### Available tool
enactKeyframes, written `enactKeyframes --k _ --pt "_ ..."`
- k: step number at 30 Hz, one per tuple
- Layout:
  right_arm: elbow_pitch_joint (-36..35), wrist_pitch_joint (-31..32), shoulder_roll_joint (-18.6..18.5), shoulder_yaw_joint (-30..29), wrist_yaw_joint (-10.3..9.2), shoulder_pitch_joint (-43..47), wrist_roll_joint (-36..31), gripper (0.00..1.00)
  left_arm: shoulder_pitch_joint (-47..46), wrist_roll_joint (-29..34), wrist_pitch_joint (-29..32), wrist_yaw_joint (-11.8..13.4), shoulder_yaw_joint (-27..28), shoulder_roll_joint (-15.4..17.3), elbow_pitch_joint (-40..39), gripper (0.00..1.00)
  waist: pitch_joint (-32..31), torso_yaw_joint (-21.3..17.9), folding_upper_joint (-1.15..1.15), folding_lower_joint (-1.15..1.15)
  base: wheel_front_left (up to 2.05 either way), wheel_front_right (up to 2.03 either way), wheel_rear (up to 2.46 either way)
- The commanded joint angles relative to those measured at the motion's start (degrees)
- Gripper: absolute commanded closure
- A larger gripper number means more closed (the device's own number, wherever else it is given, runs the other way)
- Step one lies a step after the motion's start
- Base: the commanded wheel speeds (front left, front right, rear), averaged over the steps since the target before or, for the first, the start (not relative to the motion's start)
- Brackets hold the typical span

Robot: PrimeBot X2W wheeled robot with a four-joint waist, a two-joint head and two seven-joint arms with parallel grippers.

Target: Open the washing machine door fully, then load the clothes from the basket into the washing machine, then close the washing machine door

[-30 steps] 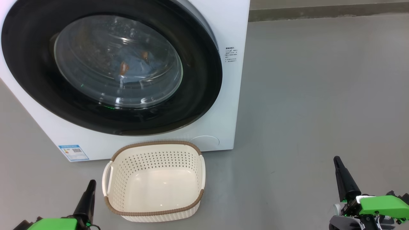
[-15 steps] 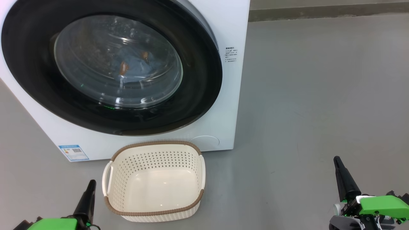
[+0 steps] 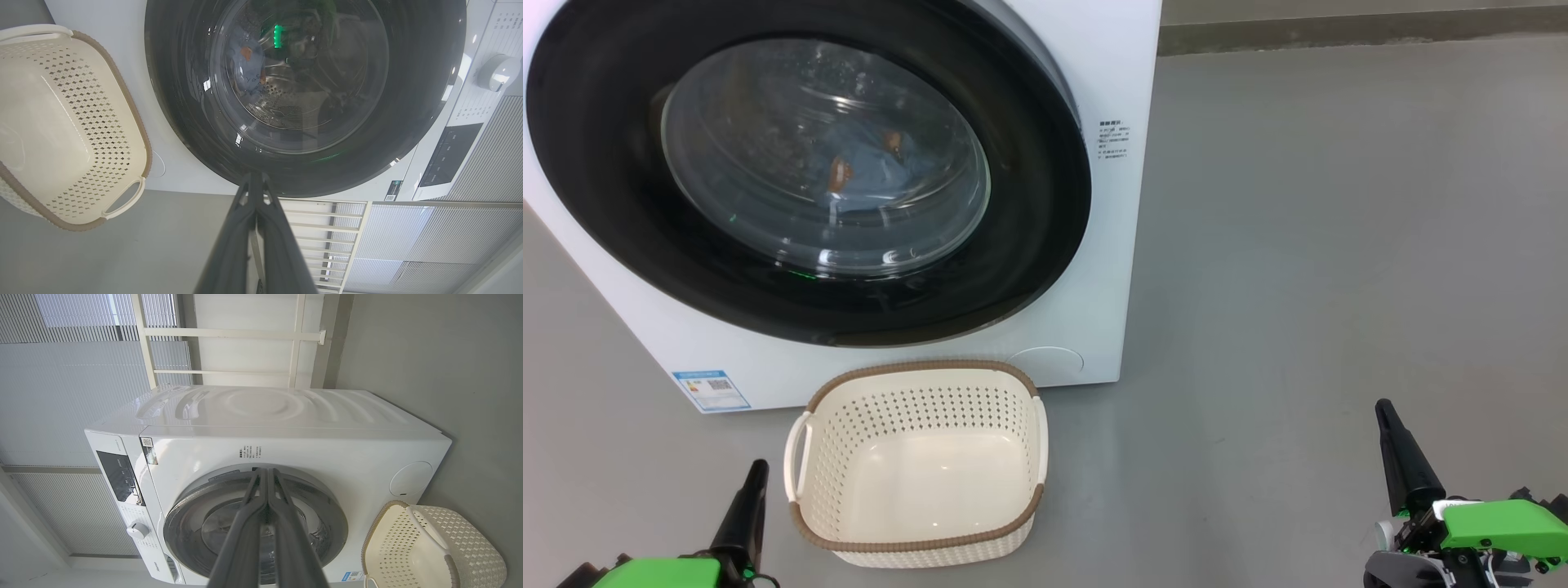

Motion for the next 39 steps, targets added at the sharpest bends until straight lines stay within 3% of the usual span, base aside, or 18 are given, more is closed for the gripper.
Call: enactKeyframes --k 1,39 --pt "-1.75 0.44 -0.17 1.28 0.09 -0.35 0.24 1.0 -2.35 -0.38 0.38 -0.15 2.06 0.68 -1.59 1.0 0.0 0.0 0.0 0.0 0.0 0.0 0.0" --pt "-1.75 0.43 -0.17 1.28 0.09 -0.35 0.24 1.0 -2.35 -0.36 0.4 -0.15 2.08 0.67 -1.59 1.0 0.0 0.0 0.0 0.0 0.0 0.0 0.0"
